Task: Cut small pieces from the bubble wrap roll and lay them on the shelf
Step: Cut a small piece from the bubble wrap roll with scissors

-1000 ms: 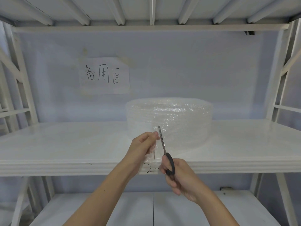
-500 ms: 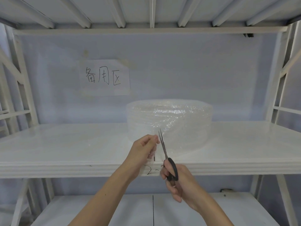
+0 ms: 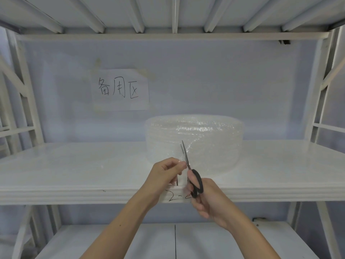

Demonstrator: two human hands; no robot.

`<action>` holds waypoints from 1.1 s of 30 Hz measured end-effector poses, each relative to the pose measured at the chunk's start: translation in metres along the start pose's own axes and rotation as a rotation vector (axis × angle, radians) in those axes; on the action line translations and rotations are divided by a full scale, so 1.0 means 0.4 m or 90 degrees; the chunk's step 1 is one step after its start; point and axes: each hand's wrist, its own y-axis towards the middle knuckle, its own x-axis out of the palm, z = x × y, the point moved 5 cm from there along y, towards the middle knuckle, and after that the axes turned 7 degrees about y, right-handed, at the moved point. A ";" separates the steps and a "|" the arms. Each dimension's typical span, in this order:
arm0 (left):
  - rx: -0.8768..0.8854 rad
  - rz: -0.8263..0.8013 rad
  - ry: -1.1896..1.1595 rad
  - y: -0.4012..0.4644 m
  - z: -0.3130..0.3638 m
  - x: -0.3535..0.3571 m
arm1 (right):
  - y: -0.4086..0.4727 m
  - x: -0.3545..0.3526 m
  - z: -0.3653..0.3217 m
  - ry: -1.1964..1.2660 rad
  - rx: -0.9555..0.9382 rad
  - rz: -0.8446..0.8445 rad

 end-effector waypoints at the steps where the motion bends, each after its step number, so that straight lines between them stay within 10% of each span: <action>1: 0.000 0.001 0.004 0.000 0.000 0.000 | 0.001 -0.002 0.000 -0.013 -0.006 0.001; 33: -0.039 -0.028 -0.016 -0.001 0.003 0.001 | -0.024 0.000 0.008 0.029 0.048 0.003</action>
